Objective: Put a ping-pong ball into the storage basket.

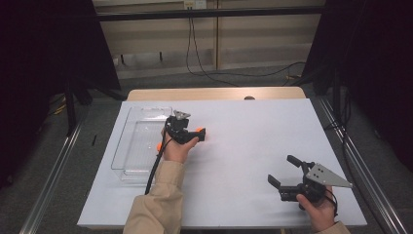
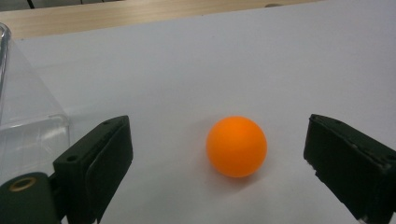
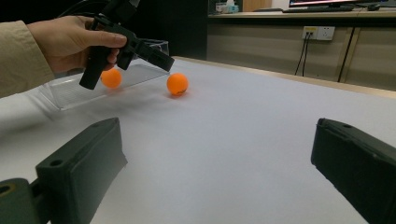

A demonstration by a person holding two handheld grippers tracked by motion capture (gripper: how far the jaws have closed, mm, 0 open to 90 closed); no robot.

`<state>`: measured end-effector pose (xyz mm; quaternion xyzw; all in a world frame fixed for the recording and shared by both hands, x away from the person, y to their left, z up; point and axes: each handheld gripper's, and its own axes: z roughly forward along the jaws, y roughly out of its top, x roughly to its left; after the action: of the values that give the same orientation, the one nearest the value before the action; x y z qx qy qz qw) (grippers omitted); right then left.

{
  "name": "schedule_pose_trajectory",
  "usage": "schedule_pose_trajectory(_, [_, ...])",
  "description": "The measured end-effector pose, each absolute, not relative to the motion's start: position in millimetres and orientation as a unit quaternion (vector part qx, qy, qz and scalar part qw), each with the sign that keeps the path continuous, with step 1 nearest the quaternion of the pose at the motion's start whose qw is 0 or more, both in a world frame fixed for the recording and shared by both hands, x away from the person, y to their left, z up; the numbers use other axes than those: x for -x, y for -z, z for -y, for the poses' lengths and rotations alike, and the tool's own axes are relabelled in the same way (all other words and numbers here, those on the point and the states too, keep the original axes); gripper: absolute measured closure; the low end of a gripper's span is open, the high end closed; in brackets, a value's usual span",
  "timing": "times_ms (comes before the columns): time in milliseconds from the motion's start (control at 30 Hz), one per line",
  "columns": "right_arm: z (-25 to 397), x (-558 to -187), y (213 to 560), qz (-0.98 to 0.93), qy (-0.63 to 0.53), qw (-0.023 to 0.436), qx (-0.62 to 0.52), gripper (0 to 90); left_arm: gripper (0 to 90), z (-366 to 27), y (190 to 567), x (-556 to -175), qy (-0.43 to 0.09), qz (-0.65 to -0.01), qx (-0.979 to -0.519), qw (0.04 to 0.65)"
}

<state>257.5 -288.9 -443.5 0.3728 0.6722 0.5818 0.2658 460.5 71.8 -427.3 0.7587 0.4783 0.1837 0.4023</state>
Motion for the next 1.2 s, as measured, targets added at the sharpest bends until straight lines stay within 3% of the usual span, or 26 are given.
schedule_pose_trajectory(867, [288.9, -257.5, 443.4, -0.673, -0.582, 0.265, -0.372, 2.1, 8.9, -60.4, 428.0, -462.2, -0.173, -0.466, -0.769, 0.401])
schedule_pose_trajectory(1200, [288.1, -257.9, 443.9, -0.674, -0.582, 0.263, -0.372, 2.0, 13.6, -57.3, 438.4, -468.7, -0.167, -0.466, -0.773, 0.397])
